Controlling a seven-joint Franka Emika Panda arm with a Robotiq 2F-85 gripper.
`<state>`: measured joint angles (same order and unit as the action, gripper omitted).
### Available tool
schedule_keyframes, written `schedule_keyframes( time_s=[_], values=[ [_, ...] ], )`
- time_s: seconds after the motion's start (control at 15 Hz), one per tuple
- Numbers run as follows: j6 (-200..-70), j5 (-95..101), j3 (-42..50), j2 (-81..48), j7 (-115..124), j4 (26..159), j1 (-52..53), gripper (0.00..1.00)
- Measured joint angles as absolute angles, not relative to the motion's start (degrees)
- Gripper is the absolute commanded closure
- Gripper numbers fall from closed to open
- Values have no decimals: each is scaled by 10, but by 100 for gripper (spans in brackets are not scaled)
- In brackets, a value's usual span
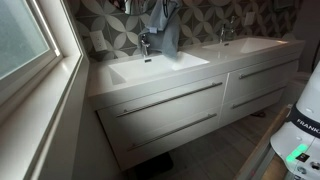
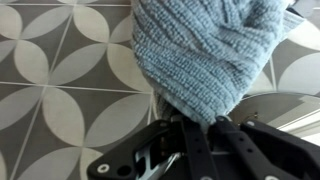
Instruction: Take the towel off of the faucet
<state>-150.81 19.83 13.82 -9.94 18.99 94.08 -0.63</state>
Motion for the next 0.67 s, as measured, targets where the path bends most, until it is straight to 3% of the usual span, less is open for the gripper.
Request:
schedule_keyframes(
  time_s=[0.33, 0.67],
  values=[
    [-1449, 390, 196, -83, 394, 943, 10, 98],
    [-1354, 452, 183, -81, 483, 945, 1, 98]
  ],
)
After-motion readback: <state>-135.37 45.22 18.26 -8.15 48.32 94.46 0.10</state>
